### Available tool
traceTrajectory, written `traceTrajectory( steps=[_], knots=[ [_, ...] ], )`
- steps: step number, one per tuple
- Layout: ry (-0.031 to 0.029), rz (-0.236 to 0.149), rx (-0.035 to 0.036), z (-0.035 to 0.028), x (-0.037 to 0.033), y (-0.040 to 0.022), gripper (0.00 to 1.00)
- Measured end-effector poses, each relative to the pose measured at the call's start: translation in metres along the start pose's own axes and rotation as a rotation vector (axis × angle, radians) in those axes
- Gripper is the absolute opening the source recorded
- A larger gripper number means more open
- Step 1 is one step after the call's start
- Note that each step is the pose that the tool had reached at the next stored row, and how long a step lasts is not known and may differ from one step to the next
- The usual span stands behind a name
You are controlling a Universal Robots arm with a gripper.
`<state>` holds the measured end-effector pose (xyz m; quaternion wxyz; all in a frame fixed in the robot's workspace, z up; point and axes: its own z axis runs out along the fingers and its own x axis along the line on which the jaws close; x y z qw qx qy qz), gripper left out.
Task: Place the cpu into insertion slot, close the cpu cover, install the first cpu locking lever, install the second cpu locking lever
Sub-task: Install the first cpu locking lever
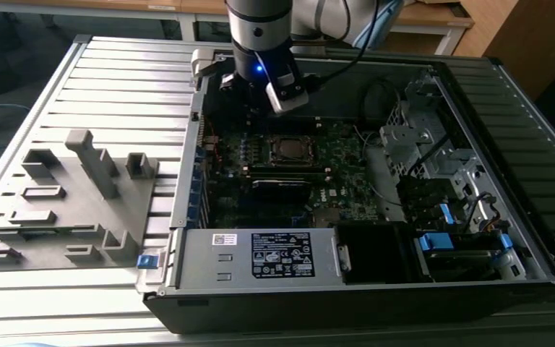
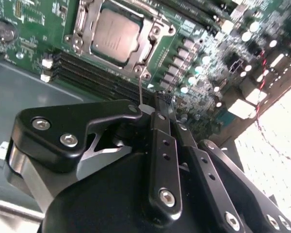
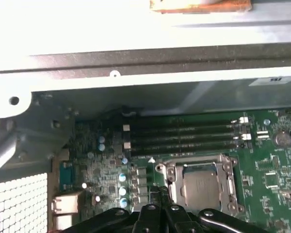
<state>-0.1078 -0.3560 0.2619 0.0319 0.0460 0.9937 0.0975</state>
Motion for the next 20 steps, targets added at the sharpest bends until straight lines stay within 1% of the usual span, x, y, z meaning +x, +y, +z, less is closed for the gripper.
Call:
traceTrajectory(
  steps=[1,4,5,6,7,8,11,14,18,20],
  knots=[
    [0.0001,0.000,-0.0033,-0.0001,0.0010,-0.0004,0.11],
    [-0.0006,0.000,-0.0082,-0.0005,0.0064,-0.0015,0.11],
    [0.0004,0.000,-0.0166,-0.0004,0.0070,-0.0018,0.11],
    [0.0016,-0.001,-0.0275,-0.0001,0.0072,-0.0020,0.11],
    [0.0026,-0.002,-0.0344,0.0000,0.0073,-0.0021,0.11],
    [0.0033,-0.005,-0.0367,0.0001,0.0074,-0.0022,0.11],
    [0.0056,-0.015,-0.0375,0.0002,0.0074,-0.0022,0.11],
    [0.0106,-0.037,-0.0387,0.0003,0.0074,-0.0022,0.11],
    [0.0120,-0.043,-0.0396,0.0007,0.0074,-0.0023,0.11],
    [0.0127,-0.045,-0.0457,0.0010,0.0074,-0.0024,0.11]
  ],
)
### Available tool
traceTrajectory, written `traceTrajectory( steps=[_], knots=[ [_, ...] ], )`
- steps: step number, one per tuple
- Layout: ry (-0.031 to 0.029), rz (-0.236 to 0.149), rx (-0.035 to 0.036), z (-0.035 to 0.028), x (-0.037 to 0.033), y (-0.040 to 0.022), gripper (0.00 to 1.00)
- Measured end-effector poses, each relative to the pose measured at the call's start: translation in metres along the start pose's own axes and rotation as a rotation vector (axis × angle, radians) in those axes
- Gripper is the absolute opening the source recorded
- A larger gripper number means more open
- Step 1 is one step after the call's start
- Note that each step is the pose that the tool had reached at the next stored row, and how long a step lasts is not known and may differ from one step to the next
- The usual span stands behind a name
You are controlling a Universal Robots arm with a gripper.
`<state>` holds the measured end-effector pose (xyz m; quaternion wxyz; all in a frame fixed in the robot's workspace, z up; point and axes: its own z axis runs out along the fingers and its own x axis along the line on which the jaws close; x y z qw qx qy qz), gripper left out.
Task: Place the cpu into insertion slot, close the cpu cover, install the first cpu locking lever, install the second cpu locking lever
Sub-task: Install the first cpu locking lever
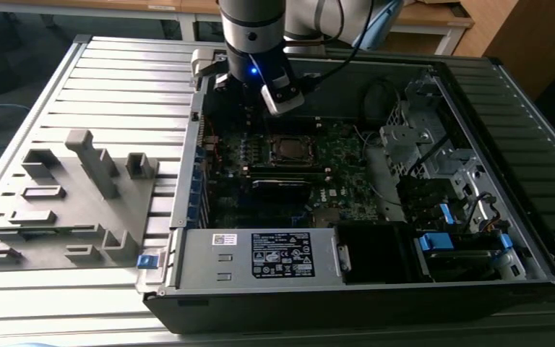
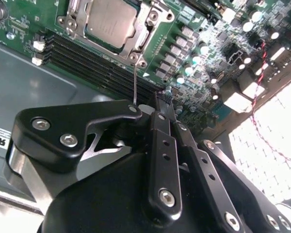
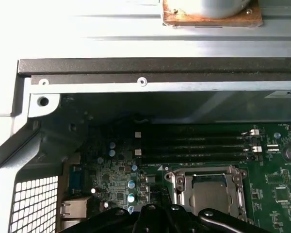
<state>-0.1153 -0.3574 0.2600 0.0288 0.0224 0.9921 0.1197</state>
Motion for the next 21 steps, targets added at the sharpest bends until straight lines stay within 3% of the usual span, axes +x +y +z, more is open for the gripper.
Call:
traceTrajectory(
  steps=[11,17,21],
  knots=[
    [0.0010,-0.003,-0.0040,0.0064,0.0052,0.0037,0.11],
    [0.0017,-0.003,-0.0179,0.0101,0.0063,0.0088,0.11],
    [0.0019,-0.003,-0.0212,0.0123,0.0066,0.0130,0.11]
  ],
)
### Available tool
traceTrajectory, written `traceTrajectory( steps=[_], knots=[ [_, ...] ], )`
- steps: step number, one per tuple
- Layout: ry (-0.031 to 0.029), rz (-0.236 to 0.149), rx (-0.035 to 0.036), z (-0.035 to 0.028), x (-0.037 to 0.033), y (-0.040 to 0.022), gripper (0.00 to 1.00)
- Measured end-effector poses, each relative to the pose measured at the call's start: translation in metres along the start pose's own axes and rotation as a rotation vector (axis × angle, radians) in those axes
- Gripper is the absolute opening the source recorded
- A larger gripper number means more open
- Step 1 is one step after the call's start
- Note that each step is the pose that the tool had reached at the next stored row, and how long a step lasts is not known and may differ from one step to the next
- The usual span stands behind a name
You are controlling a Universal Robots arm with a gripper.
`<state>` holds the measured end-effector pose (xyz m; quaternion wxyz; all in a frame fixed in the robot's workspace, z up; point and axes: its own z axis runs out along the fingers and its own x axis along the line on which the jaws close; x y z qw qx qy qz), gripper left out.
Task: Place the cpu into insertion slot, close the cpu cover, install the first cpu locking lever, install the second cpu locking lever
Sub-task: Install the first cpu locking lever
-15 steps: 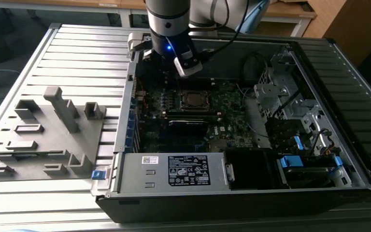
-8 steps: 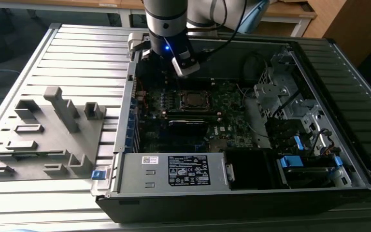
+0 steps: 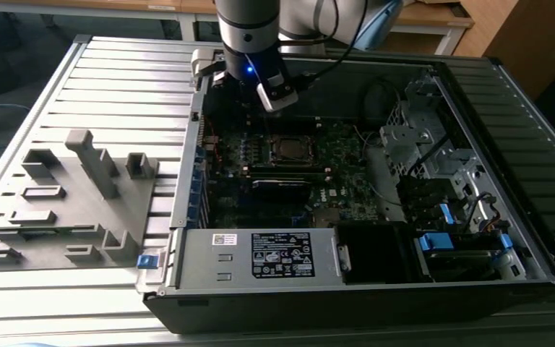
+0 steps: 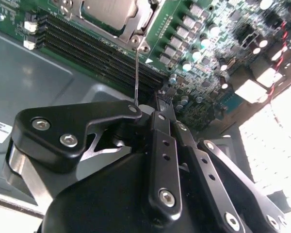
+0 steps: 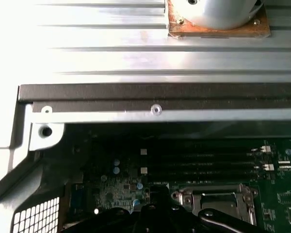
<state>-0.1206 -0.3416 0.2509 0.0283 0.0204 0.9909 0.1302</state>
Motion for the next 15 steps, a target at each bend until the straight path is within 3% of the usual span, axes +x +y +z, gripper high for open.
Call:
traceTrajectory(
  steps=[7,15],
  knots=[
    [0.0001,0.000,-0.0002,0.0010,-0.0014,0.0018,0.11],
    [0.0001,0.000,-0.0002,0.0018,-0.0154,0.0023,0.11]
  ],
)
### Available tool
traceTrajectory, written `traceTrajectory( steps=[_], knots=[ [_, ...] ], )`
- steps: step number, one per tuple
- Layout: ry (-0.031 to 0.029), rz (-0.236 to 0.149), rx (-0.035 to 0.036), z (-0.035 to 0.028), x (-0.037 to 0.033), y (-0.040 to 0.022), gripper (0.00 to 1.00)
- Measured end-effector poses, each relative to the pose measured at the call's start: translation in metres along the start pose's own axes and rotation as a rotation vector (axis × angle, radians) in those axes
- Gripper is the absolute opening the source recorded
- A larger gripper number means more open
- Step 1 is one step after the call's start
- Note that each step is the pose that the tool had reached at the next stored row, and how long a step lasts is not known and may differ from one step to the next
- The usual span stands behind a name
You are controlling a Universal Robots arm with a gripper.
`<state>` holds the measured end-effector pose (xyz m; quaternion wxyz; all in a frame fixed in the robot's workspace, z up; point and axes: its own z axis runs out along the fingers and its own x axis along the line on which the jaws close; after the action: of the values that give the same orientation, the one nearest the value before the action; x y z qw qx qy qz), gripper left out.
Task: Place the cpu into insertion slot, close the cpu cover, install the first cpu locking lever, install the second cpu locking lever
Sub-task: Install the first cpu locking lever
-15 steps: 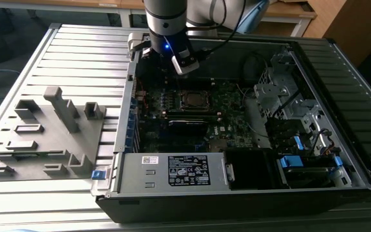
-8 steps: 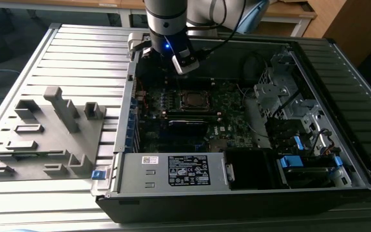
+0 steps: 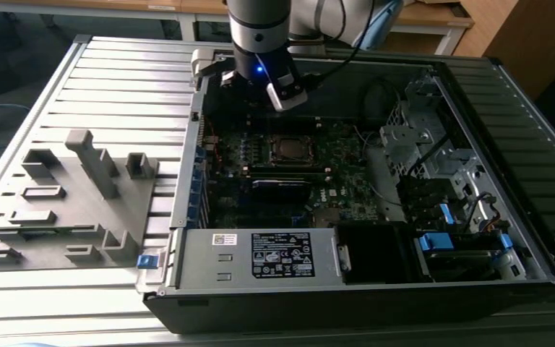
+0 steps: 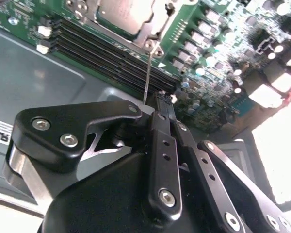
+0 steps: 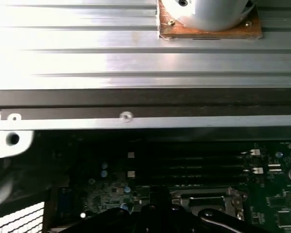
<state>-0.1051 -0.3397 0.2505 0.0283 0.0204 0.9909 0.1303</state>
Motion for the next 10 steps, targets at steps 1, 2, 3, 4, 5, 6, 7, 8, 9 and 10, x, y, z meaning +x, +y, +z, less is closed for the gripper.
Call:
traceTrajectory(
  steps=[1,2,3,4,5,6,7,8,9,10],
  knots=[
    [0.0000,0.000,0.0000,0.0001,-0.0020,0.0001,0.11],
    [0.0000,0.000,0.0000,0.0003,-0.0043,0.0001,0.11],
    [-0.0001,0.000,-0.0001,0.0004,-0.0066,0.0002,0.11],
    [-0.0001,0.000,0.0001,0.0005,-0.0090,0.0003,0.11],
    [-0.0002,0.001,0.0000,0.0007,-0.0116,0.0004,0.11],
    [-0.0003,0.001,0.0000,0.0009,-0.0141,0.0005,0.11],
    [-0.0004,0.001,0.0001,0.0010,-0.0161,0.0006,0.11],
    [-0.0003,0.002,0.0002,0.0010,-0.0174,0.0006,0.11],
    [-0.0003,0.002,0.0002,0.0011,-0.0176,0.0006,0.11],
    [-0.0005,0.002,0.0001,0.0011,-0.0176,0.0006,0.11]
  ],
)
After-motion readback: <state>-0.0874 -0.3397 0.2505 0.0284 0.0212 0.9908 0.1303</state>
